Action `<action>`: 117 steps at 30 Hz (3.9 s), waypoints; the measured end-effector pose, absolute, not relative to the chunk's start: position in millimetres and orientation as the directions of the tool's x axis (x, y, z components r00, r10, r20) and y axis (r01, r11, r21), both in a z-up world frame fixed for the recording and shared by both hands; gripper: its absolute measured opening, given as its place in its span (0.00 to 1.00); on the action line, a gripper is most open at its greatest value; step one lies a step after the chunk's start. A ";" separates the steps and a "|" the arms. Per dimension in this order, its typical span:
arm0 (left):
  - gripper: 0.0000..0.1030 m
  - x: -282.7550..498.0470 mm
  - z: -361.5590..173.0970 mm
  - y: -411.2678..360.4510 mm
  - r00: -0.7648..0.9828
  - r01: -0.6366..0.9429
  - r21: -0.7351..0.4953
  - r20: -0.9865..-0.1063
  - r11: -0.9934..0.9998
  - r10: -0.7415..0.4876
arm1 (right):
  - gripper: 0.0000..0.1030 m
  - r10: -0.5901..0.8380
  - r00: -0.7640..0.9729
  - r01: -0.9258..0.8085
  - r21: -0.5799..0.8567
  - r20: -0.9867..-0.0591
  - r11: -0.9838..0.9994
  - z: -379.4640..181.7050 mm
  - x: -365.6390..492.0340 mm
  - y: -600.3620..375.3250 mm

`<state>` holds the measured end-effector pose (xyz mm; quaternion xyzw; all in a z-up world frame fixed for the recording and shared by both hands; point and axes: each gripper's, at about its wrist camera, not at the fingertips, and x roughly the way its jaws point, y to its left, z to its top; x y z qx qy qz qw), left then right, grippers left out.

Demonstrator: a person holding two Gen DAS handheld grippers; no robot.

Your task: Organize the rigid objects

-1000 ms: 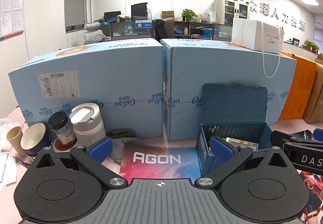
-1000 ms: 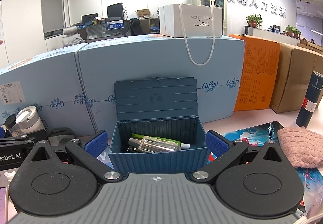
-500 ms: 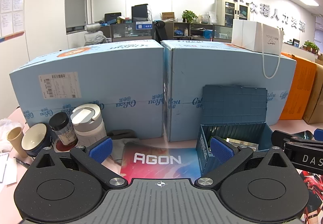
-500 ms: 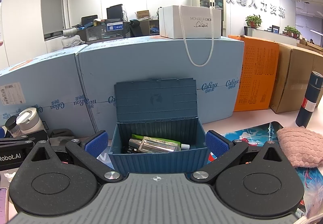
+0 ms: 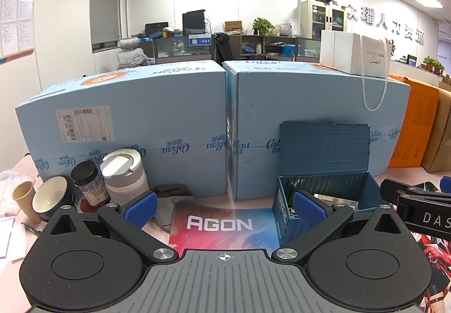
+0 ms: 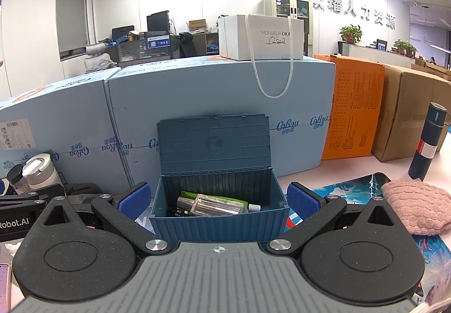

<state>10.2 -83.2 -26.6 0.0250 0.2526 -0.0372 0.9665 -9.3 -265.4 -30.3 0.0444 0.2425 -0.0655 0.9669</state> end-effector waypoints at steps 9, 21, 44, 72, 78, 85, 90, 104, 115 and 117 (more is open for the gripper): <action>1.00 4.6 -24.8 -83.0 0.875 0.084 0.032 -0.480 0.996 -0.059 | 1.00 -0.103 0.877 0.148 0.060 -0.470 0.987 -28.5 -14.4 -264.5; 1.00 0.6 -23.7 -82.0 0.880 0.079 0.030 -0.472 0.996 -0.056 | 1.00 -0.100 0.881 0.141 0.053 -0.463 0.989 -26.5 -18.2 -261.8; 1.00 -3.7 -22.9 -84.8 0.882 0.095 0.042 -0.468 0.995 -0.064 | 1.00 -0.094 0.881 0.139 0.064 -0.465 0.988 -26.6 -23.8 -262.4; 1.00 -4.0 -24.5 -85.5 0.881 0.089 0.048 -0.469 0.995 -0.056 | 1.00 -0.074 0.878 0.120 0.067 -0.473 0.990 -29.4 -20.3 -261.7; 1.00 -5.6 -24.5 -83.3 0.884 0.076 0.043 -0.465 0.996 -0.048 | 1.00 -0.073 0.878 0.118 0.067 -0.473 0.991 -29.6 -20.1 -261.4; 1.00 -5.4 -24.8 -81.8 0.885 0.073 0.039 -0.464 0.997 -0.047 | 1.00 -0.084 0.880 0.125 0.058 -0.468 0.990 -29.5 -20.7 -261.9; 1.00 -5.4 -24.7 -81.8 0.885 0.073 0.039 -0.464 0.997 -0.047 | 1.00 -0.083 0.880 0.124 0.057 -0.468 0.991 -29.2 -20.2 -261.8; 1.00 -3.8 -26.2 -81.1 0.887 0.056 0.042 -0.462 0.998 -0.031 | 1.00 -0.084 0.879 0.125 0.057 -0.469 0.991 -29.7 -20.3 -260.8; 1.00 -5.3 -26.1 -82.9 0.889 0.056 0.046 -0.458 0.997 -0.029 | 1.00 -0.088 0.881 0.131 0.061 -0.465 0.989 -30.2 -21.2 -261.5; 1.00 -5.8 -25.5 -82.1 0.889 0.058 0.044 -0.456 0.997 -0.031 | 1.00 -0.088 0.881 0.130 0.059 -0.464 0.990 -30.0 -21.2 -261.3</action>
